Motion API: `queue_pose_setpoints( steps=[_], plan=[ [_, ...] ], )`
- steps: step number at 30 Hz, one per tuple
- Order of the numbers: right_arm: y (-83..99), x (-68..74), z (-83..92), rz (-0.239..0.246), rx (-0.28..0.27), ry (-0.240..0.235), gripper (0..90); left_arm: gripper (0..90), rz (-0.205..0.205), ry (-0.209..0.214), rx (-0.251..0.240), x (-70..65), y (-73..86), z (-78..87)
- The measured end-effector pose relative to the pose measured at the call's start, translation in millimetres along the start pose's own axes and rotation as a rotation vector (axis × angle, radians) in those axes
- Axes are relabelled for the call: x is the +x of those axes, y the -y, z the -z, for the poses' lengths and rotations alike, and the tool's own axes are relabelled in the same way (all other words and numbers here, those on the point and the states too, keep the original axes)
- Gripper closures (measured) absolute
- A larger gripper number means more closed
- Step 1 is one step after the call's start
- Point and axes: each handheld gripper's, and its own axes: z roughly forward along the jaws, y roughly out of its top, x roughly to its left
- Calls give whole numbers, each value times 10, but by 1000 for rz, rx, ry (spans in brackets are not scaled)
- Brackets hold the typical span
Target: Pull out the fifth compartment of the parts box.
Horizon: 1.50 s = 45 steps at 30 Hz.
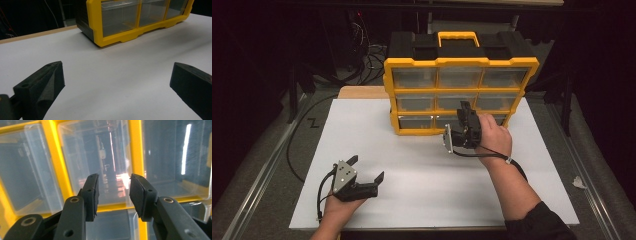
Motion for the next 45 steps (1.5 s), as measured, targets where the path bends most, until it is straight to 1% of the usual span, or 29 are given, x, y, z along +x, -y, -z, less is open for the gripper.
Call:
queue_pose_setpoints(
  steps=[1,2,3,4,5,6,7,9,10,12,17,19,20,21,22,23,24,25,26,27,32,33,34,37,38,39,42,44,45],
  plan=[
    [-6,-5,-1,-9,9,-4,623,1,0,0,0,0,0,0],
    [-13,-17,-14,-6,-1,5,629,1,-1,1,0,0,0,-1],
    [-23,-42,-24,15,-2,8,636,1,-1,1,0,-1,-1,-1],
    [-24,-51,-39,13,-8,14,644,1,-2,2,0,-2,-1,-2],
    [-32,-63,-46,10,1,10,655,1,-2,2,0,-3,0,-3],
    [-36,-73,-64,12,-6,18,664,1,-2,3,1,-3,0,-4],
    [-44,-81,-71,2,8,9,676,1,-2,3,1,-4,0,-5],
    [-53,-103,-104,25,-6,20,686,1,-4,3,-1,-2,-1,-4],
    [-57,-99,-118,24,-4,18,687,1,-4,4,0,-2,-1,-4],
    [-69,-97,-140,38,3,18,693,2,-3,4,-1,-1,-1,-4],
    [-99,-90,-190,64,-6,24,711,1,-2,5,0,2,1,-3],
    [-100,-79,-211,53,-9,30,718,2,-3,6,1,1,1,-3],
    [-101,-83,-222,57,-11,34,726,1,-4,6,3,1,2,-2],
    [-101,-78,-234,52,-7,30,739,1,-4,7,3,1,2,-3],
    [-99,-76,-242,54,-7,30,744,1,-5,8,3,0,2,-3],
    [-100,-86,-254,75,-15,35,747,1,-6,8,3,0,2,-4],
    [-93,-56,-254,39,-2,33,757,1,-5,8,2,0,2,-5],
    [-95,-72,-263,57,-11,41,765,1,-5,8,3,0,2,-6],
    [-99,-79,-261,58,-4,39,778,1,-5,9,3,1,2,-8],
    [-99,-85,-266,62,-10,41,779,1,-5,9,4,2,2,-9],
    [-98,-77,-261,62,-6,41,787,1,-6,10,5,1,2,-13],
    [-102,-92,-258,77,-17,54,790,1,-6,10,4,2,2,-12],
    [-103,-96,-255,79,-19,53,778,2,-6,9,4,2,2,-11],
    [-101,-95,-235,77,-21,79,721,1,-4,8,3,4,2,-8],
    [-100,-94,-226,72,-17,76,720,1,-4,8,3,4,2,-8],
    [-97,-100,-217,83,-27,81,722,1,-4,7,3,5,2,-6],
    [-86,-84,-187,73,-25,70,758,1,-4,7,2,7,2,-4],
    [-81,-83,-170,81,-36,66,788,1,-3,7,2,7,1,-2],
    [-80,-82,-156,84,-32,60,802,1,-3,7,2,7,1,-2]
  ],
)
